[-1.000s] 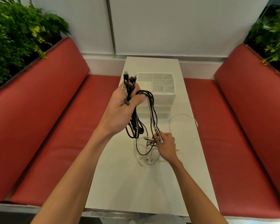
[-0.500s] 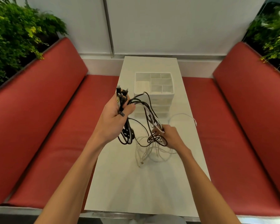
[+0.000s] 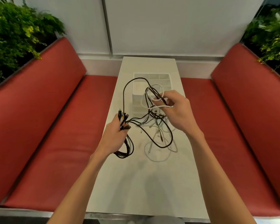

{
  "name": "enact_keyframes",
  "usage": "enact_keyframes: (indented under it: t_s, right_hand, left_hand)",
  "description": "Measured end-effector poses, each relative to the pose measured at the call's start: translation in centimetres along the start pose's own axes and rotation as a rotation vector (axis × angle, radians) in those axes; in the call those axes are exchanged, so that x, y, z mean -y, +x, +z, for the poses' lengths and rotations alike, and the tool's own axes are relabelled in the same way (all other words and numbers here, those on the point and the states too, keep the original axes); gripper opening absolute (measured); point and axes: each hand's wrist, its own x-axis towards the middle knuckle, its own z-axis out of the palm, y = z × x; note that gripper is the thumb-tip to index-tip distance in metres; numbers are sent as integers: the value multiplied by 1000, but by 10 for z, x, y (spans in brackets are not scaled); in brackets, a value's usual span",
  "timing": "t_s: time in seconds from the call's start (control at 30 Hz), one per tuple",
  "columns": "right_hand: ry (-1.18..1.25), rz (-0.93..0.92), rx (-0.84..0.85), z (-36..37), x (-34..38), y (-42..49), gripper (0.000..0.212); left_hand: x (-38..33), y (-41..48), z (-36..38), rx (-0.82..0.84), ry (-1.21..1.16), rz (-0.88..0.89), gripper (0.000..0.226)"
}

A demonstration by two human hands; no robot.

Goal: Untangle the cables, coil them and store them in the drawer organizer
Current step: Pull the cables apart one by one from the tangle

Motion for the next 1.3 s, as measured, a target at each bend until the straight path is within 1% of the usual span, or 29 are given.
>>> enact_keyframes:
  t_s: [0.07,0.1,0.17,0.23,0.27,0.3,0.33,0.37,0.43,0.5,0.57,0.6,0.7,0.8,0.87,0.97,1.03,1.1,1.2,1.23,1.27,1.3]
  right_hand:
    - [-32,-29,29,-1,4,3,19]
    - [-3,-16,45,0,5,4,19]
    - [55,11,65,5,8,4,13]
    - [54,13,81,13,10,4,13]
    - [49,8,95,17,12,2,14]
    - [73,14,109,22,13,2,13]
    - [105,34,125,25,14,0,9]
    - [163,59,141,26,16,-1,7]
    - [236,88,139,27,20,-2,15]
    - [276,89,138,21,27,-1,4]
    - [322,114,129,12,36,2,14]
    - [335,131,123,7,40,4,16]
    - [337,162,86,-8,48,10,17]
    - [249,113,62,-19,47,16,19]
    - [211,76,66,-26,46,15,15]
    - [237,80,72,-36,40,11,11]
    - [199,98,37,-42,32,7,12]
    - [214,141,-58,-47,24,3,13]
    - [478,229,-263,-55,23,-2,16]
    - [503,225,-300,-59,24,-4,18]
    - [472,202,-314,-60,27,-5,21]
    - [412,167,-311,-62,31,-6,25]
  left_hand:
    - [-2,1,3,-17,-43,-13,24]
    - [-5,1,5,-27,-82,-7,24]
    - [-10,3,10,-37,-169,7,19]
    - [-14,8,17,-32,-236,29,29]
    - [-15,11,21,-24,-266,39,30]
    - [-16,13,25,-15,-266,51,25]
    - [-15,16,29,-2,-240,71,22]
    - [-15,18,32,9,-181,93,27]
    - [-9,22,37,30,-63,94,36]
    - [2,26,42,57,41,52,35]
    - [16,26,46,92,116,2,36]
    - [22,26,48,102,142,-21,37]
    - [41,22,49,103,173,-85,36]
    - [57,20,46,70,166,-140,34]
    - [62,20,41,38,146,-143,33]
    - [57,17,25,-8,85,-118,39]
    - [52,16,10,-19,75,-90,40]
    - [46,15,-6,-25,71,-62,40]
    - [38,14,-30,-44,16,-53,61]
    - [36,14,-35,-59,9,-49,63]
    - [35,15,-40,-81,11,-43,63]
    - [35,17,-42,-101,19,-30,57]
